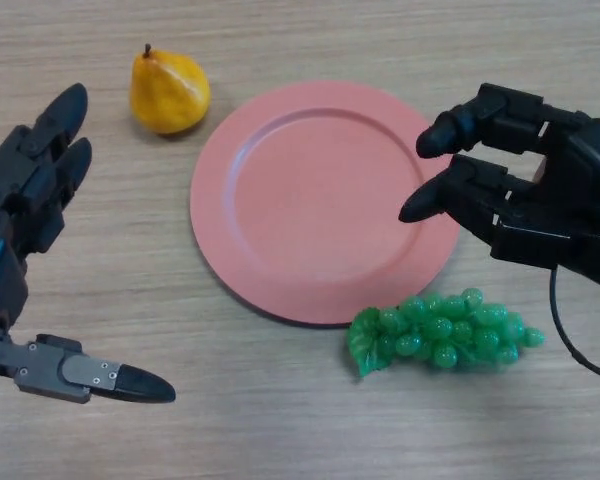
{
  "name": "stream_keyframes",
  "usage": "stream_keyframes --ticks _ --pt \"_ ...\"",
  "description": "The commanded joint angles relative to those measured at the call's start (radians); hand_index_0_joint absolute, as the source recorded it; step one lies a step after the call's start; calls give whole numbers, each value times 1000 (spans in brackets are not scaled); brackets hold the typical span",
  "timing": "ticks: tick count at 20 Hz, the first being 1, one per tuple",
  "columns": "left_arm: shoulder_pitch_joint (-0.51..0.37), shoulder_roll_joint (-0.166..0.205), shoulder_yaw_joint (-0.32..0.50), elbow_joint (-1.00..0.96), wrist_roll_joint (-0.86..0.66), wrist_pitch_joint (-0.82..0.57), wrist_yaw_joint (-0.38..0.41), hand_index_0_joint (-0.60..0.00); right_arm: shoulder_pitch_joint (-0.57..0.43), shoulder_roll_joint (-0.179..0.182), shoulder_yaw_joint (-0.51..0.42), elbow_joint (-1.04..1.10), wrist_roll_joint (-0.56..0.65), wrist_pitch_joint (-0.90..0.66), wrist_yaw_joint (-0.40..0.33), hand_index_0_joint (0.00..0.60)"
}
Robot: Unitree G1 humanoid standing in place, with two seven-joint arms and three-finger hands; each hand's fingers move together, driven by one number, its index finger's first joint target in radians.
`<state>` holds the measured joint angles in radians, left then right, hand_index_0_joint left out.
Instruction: Pick up the green grapes and place it on the plate
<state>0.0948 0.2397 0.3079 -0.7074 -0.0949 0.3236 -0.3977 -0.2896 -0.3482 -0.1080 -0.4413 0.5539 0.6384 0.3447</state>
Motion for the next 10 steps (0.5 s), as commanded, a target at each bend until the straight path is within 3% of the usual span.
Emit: stream_keyframes --ticks 1,4,7,9,10 --pt "-20 33 58 -61 -72 -71 -9 0 -36 -26 -44 -64 40 -170 1 600" --pt "-32 38 55 -51 -74 -79 1 0 -14 -12 -2 -50 -188 -302 36 600" --pt "-56 54 62 -47 -92 -72 21 0 56 -16 0 -93 -348 -339 163 600" --pt "-60 59 68 -42 -98 -65 21 0 82 -17 -2 -102 -397 -364 201 400" --pt "-64 64 75 -20 -94 -84 19 0 103 -16 -3 -91 -461 -420 233 251"
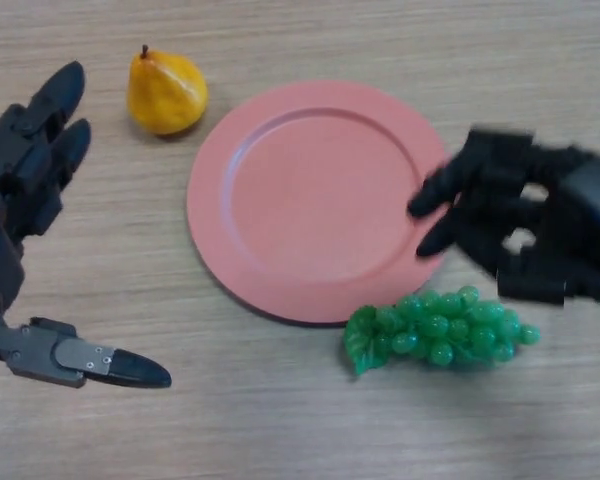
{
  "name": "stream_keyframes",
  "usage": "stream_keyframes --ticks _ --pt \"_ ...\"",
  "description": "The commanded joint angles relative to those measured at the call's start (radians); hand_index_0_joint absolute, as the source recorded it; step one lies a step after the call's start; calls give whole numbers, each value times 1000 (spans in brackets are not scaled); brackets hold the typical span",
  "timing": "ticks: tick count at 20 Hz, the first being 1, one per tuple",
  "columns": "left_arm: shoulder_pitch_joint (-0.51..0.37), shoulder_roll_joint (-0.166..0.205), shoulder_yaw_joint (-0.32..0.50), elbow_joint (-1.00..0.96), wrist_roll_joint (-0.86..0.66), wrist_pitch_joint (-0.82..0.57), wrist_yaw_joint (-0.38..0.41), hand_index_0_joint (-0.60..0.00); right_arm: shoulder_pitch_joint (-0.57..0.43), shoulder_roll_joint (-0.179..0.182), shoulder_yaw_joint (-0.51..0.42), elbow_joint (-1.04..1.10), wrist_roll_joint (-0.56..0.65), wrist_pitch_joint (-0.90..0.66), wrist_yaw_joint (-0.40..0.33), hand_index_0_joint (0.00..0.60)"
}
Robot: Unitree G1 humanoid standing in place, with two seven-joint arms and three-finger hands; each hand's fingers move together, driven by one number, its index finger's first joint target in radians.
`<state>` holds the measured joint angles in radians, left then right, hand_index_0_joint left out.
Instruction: Pick up the green grapes and place it on the plate
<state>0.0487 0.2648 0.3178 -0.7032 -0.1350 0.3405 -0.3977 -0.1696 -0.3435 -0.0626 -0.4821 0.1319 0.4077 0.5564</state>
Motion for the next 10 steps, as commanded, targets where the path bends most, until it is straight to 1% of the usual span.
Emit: stream_keyframes --ticks 1,2,3,4,5,6,7,8,10 --pt "-21 44 72 1 -50 -127 15 0 3 -21 -49 -31 -110 -257 50 150" --pt "-31 62 97 71 -49 -188 3 0 45 -17 -50 66 -310 -502 91 7" --pt "-30 69 99 88 -40 -197 -6 0 49 -15 -54 92 -340 -545 92 0" --pt "-15 74 98 120 -4 -233 -44 0 52 -18 -55 141 -384 -598 96 0" --pt "-15 71 95 139 10 -257 -49 0 47 -18 -56 167 -403 -627 87 0" --pt "-12 50 83 175 18 -305 -21 0 44 -22 -50 222 -436 -674 80 0" --pt "-5 46 70 186 31 -328 -13 0 41 -26 -51 250 -454 -706 76 0" --pt "10 39 58 188 32 -321 -2 0 42 -26 -52 283 -451 -707 90 0" --pt "17 32 51 164 17 -272 7 0 30 -24 -47 348 -456 -718 65 0"
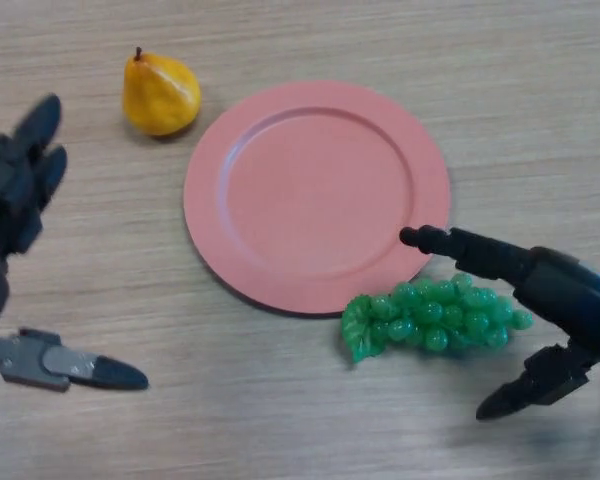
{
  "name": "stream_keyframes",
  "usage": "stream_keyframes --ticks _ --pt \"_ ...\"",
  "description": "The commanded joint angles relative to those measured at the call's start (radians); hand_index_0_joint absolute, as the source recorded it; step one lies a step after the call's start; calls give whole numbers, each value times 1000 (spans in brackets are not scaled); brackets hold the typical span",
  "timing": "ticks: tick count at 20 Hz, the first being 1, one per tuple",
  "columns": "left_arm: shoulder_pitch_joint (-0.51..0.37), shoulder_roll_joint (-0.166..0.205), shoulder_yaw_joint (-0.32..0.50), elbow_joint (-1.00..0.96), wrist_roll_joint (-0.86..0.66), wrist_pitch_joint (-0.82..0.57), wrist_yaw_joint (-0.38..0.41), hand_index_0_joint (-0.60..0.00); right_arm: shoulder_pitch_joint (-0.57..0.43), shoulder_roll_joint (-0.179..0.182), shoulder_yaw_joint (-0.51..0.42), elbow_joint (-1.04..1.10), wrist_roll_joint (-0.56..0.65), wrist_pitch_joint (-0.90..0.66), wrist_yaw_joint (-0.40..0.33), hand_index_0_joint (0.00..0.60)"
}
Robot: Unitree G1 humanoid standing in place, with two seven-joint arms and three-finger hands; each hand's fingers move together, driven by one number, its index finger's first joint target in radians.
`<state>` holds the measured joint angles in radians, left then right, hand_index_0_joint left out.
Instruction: Pick up the green grapes and place it on the plate
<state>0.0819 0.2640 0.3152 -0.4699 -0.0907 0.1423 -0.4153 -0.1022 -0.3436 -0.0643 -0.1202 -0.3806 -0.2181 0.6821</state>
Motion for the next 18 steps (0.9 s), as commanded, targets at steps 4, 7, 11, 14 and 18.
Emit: stream_keyframes --ticks 4,7,11,14,18 --pt "-16 29 42 -86 -28 -42 27 0 -57 -13 -25 84 86 -92 -109 0" --pt "-14 21 17 -107 -18 -21 44 0 -68 -5 -7 129 80 -110 -133 50" --pt "3 3 -40 -164 10 1 36 0 -131 5 14 295 46 -230 -259 550" --pt "-2 1 -49 -174 4 -4 33 0 -237 -68 10 598 -338 -547 -645 600" --pt "-4 3 -66 -171 12 -6 27 0 -261 -118 2 615 -446 -559 -774 600"
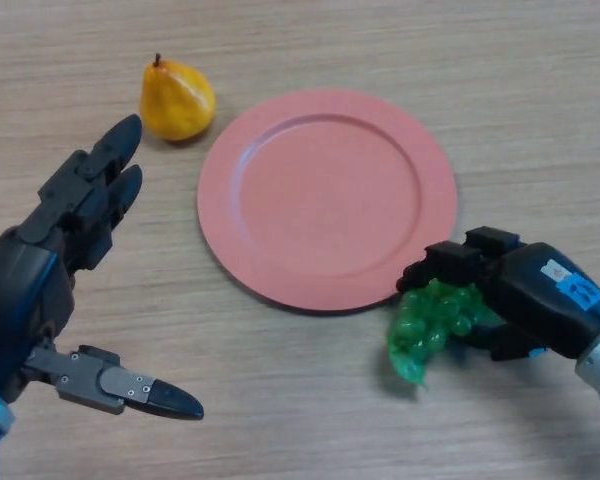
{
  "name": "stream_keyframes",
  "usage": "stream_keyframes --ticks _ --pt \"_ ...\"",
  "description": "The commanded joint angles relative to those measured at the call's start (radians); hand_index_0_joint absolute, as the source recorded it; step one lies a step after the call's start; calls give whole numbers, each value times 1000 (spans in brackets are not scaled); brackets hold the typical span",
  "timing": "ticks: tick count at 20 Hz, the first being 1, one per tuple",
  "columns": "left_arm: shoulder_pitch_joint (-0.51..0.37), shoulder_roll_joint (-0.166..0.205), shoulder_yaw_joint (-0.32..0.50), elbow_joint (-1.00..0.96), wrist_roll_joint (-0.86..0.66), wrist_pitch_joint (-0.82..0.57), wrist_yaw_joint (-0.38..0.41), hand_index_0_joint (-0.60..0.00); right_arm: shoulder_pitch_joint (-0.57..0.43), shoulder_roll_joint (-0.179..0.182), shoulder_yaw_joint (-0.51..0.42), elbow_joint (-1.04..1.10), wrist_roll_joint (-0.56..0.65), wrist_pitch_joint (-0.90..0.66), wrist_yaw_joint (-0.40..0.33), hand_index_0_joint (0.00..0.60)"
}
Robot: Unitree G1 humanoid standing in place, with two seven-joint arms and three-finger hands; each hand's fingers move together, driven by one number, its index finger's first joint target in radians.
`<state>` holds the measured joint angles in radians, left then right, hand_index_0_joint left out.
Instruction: Pick up the green grapes and place it on the plate
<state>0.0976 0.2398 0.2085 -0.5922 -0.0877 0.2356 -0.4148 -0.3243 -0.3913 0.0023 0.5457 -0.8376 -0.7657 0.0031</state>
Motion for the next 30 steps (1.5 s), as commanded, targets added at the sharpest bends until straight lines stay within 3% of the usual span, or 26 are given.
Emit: stream_keyframes --ticks 1,3,6,8,11,15,16,17,18,19,20,21,24,25,26,30 --pt "-20 27 36 -50 11 -98 24 0 -38 -77 -70 -72 20 -9 -84 600" --pt "-23 25 28 -50 11 -103 25 0 -35 -88 -93 -146 60 1 -42 600" --pt "-31 28 27 -51 0 -98 28 0 -68 -109 -117 -260 29 11 -56 600" --pt "-42 36 23 -68 -6 -59 26 0 -98 -96 -115 -330 88 29 -1 600" --pt "-50 34 6 -64 23 -70 26 0 -158 -46 -81 -381 189 77 77 600" --pt "-54 39 16 -86 9 -39 21 0 -292 20 -13 -312 91 88 18 600" --pt "-57 39 21 -85 5 -42 20 0 -327 58 6 -283 115 111 34 600" --pt "-57 37 30 -86 -7 -41 22 0 -339 99 14 -276 189 167 87 600" --pt "-59 35 40 -88 -20 -35 29 0 -342 148 55 -303 433 343 162 600" --pt "-59 34 45 -88 -27 -31 35 0 -336 170 87 -368 619 513 178 600" --pt "-58 35 51 -86 -34 -34 43 0 -340 191 103 -443 714 701 168 600" --pt "-58 36 51 -86 -34 -34 44 0 -341 192 104 -445 713 708 168 550" --pt "-53 42 57 -79 -30 -44 37 0 -356 198 112 -447 708 730 155 149" --pt "-50 44 60 -75 -27 -49 32 0 -362 200 118 -455 728 758 148 50" --pt "-50 46 59 -72 -18 -51 29 0 -369 201 118 -477 781 795 124 0" --pt "-55 38 50 -95 -28 -16 39 0 -336 201 108 -532 798 804 116 0"
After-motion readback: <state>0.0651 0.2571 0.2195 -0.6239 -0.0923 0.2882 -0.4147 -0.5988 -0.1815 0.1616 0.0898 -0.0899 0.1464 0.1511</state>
